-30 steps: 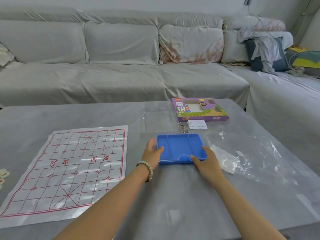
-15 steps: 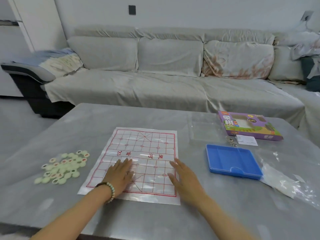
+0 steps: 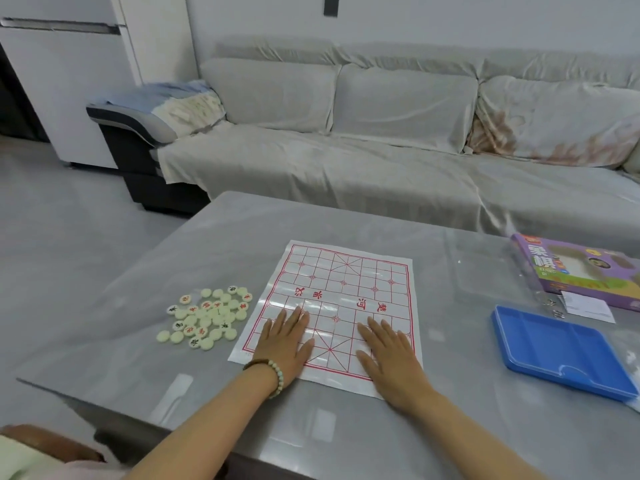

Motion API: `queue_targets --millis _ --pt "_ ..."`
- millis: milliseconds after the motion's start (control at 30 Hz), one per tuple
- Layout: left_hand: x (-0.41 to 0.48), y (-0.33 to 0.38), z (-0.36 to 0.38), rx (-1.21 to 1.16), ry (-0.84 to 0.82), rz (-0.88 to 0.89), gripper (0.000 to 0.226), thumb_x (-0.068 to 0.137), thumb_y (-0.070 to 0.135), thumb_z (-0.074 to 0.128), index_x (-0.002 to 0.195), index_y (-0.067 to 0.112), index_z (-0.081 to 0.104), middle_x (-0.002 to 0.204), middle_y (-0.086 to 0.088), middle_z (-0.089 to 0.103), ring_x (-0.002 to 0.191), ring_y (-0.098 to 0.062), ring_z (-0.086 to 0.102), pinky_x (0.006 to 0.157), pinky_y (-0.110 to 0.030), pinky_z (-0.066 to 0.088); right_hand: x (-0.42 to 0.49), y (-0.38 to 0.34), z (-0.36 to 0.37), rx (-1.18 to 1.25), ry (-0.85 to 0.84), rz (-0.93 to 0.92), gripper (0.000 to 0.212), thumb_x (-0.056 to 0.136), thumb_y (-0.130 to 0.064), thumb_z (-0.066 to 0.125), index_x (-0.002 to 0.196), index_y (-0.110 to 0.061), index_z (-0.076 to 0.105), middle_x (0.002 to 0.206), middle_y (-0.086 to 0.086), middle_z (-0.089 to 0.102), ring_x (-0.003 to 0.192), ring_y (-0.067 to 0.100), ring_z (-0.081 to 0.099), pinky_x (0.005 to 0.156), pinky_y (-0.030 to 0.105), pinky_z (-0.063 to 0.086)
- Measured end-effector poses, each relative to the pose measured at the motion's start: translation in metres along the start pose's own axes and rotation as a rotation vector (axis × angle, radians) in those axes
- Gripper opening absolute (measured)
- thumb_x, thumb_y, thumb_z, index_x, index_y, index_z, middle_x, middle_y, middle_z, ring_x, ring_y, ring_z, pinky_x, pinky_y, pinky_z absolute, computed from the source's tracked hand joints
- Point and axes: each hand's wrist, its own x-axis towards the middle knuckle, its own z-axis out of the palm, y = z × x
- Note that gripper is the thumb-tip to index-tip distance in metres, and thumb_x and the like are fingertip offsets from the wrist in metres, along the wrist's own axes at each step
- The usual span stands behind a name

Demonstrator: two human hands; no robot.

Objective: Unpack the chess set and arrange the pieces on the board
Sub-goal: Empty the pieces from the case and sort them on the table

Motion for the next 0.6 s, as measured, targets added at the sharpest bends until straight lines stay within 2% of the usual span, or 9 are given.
queue_targets --millis 33,67,100,133,200,267,367,500,600 --pt "0.0 -0.002 -0.003 -0.017 -0.007 0.006 0.077 0.083 0.066 -0.009 0.148 0.024 -0.009 0.155 0.004 -0.015 0.143 -0.018 -0.015 0.114 -0.033 -0.008 0.001 -0.001 -0.002 0.007 -0.001 0.003 0.105 0.058 -0.077 -0.029 0.149 -0.033 -0.001 0.157 -0.012 -0.01 0.144 0.01 -0.014 0.111 0.028 -0.015" --pt "-0.001 -0.008 -0.006 -0.04 -0.001 0.009 0.066 0.092 0.057 0.004 0.148 0.025 -0.008 0.156 0.004 -0.014 0.143 -0.018 -0.014 0.114 -0.033 -0.007 0.002 -0.002 -0.004 0.02 0.002 0.004 0.097 0.066 -0.077 -0.021 0.149 -0.033 0.002 0.157 -0.011 -0.007 0.144 0.01 -0.012 0.113 0.029 -0.013" --pt "-0.004 -0.015 -0.01 -0.052 0.026 0.004 0.063 0.094 0.054 0.008 0.148 0.026 -0.007 0.156 0.005 -0.013 0.143 -0.017 -0.014 0.114 -0.032 -0.007 0.004 -0.005 -0.006 0.031 0.007 -0.001 0.081 0.079 -0.072 -0.008 0.149 -0.033 0.004 0.158 -0.011 -0.005 0.145 0.009 -0.01 0.114 0.029 -0.011" --pt "-0.008 -0.026 -0.014 -0.039 0.064 -0.015 0.065 0.091 0.057 0.004 0.148 0.027 -0.008 0.156 0.005 -0.013 0.143 -0.017 -0.015 0.114 -0.033 -0.008 0.007 -0.009 -0.009 0.038 0.017 -0.012 0.066 0.09 -0.062 0.007 0.149 -0.032 0.006 0.158 -0.012 -0.003 0.145 0.009 -0.008 0.115 0.029 -0.008" --pt "-0.02 -0.055 -0.02 0.0 0.139 -0.091 0.071 0.084 0.063 -0.005 0.147 0.031 -0.009 0.155 0.008 -0.013 0.142 -0.018 -0.016 0.113 -0.037 -0.011 0.017 -0.022 -0.011 0.044 0.05 -0.061 0.054 0.098 -0.047 0.021 0.149 -0.033 0.009 0.158 -0.012 0.0 0.145 0.008 -0.005 0.116 0.027 -0.006" --pt "-0.032 -0.087 -0.022 0.049 0.166 -0.161 0.074 0.078 0.064 -0.015 0.146 0.034 -0.012 0.155 0.009 -0.014 0.142 -0.02 -0.018 0.112 -0.042 -0.012 0.033 -0.042 -0.011 0.045 0.067 -0.122 0.052 0.098 -0.047 0.019 0.148 -0.032 0.013 0.158 -0.012 0.003 0.145 0.009 -0.002 0.114 0.026 -0.006" --pt "-0.046 -0.117 -0.022 0.115 0.111 -0.175 0.087 0.061 0.068 -0.029 0.142 0.039 -0.017 0.154 0.012 -0.017 0.141 -0.02 -0.022 0.111 -0.048 -0.013 0.058 -0.082 -0.003 0.026 0.05 -0.203 0.056 0.096 -0.046 0.005 0.149 -0.029 0.014 0.158 -0.009 0.003 0.145 0.011 -0.001 0.113 0.024 -0.008" --pt "-0.045 -0.127 -0.016 0.046 0.095 -0.192 0.09 0.059 0.078 -0.02 0.143 0.046 -0.01 0.153 0.014 -0.02 0.14 -0.025 -0.022 0.109 -0.054 -0.014 0.085 -0.121 0.016 -0.018 -0.004 -0.244 0.051 0.101 -0.041 0.01 0.15 -0.026 0.01 0.159 -0.005 0.0 0.146 0.014 -0.006 0.118 0.033 -0.004" --pt "-0.034 -0.129 -0.02 0.027 0.121 -0.214 0.069 0.078 0.076 0.0 0.142 0.05 -0.005 0.155 0.013 -0.014 0.14 -0.026 -0.022 0.108 -0.056 -0.014 0.093 -0.13 0.026 0.002 -0.004 -0.22 0.05 0.102 -0.04 0.015 0.15 -0.026 0.011 0.159 -0.006 0.0 0.145 0.014 -0.007 0.117 0.032 -0.005"
